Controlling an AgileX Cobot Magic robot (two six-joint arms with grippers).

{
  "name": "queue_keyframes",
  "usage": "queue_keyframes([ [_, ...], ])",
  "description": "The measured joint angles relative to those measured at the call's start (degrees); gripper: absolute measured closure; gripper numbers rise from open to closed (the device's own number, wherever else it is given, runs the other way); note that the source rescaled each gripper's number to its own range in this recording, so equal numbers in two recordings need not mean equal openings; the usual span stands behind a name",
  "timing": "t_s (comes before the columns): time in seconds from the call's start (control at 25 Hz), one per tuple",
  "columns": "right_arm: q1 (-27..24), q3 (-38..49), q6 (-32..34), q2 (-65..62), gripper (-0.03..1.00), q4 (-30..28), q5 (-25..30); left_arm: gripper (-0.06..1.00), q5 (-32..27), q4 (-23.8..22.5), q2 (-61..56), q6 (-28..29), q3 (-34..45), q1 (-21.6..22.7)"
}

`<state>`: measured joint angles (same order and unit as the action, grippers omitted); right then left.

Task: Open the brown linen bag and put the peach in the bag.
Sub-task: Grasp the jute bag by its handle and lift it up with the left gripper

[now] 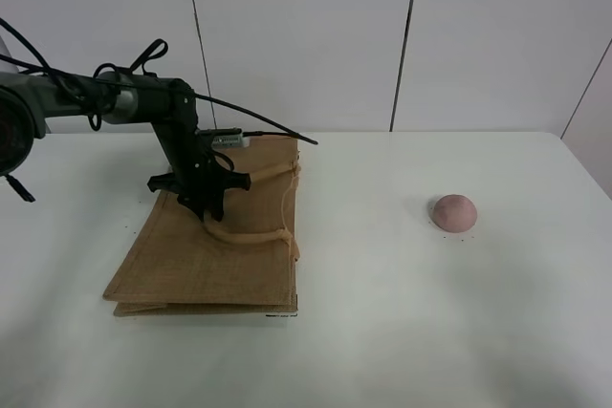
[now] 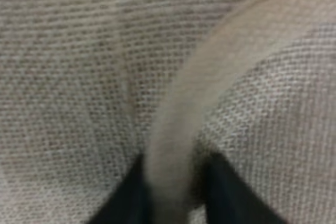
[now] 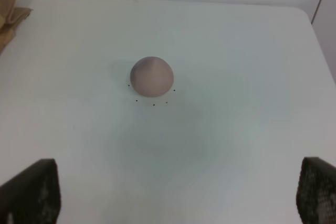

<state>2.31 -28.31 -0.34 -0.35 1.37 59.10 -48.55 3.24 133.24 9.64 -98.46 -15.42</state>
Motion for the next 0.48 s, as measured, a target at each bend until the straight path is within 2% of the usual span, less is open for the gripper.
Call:
queue_keyframes([
  [0.04, 0.0, 0.0, 0.0, 0.0, -0.03, 0.0, 0.0, 0.88, -0.5, 0.2, -0.3, 0.0, -0.2, 0.0],
  [0.08, 0.0, 0.0, 0.0, 0.0, -0.03, 0.0, 0.0, 0.94, -1.1, 0.1, -0.5, 0.0, -0.5, 0.0],
  [0.48, 0.0, 0.0, 0.0, 0.0, -0.03, 0.0, 0.0, 0.94, -10.9, -0.8, -9.4, -0.9, -8.7, 0.0],
])
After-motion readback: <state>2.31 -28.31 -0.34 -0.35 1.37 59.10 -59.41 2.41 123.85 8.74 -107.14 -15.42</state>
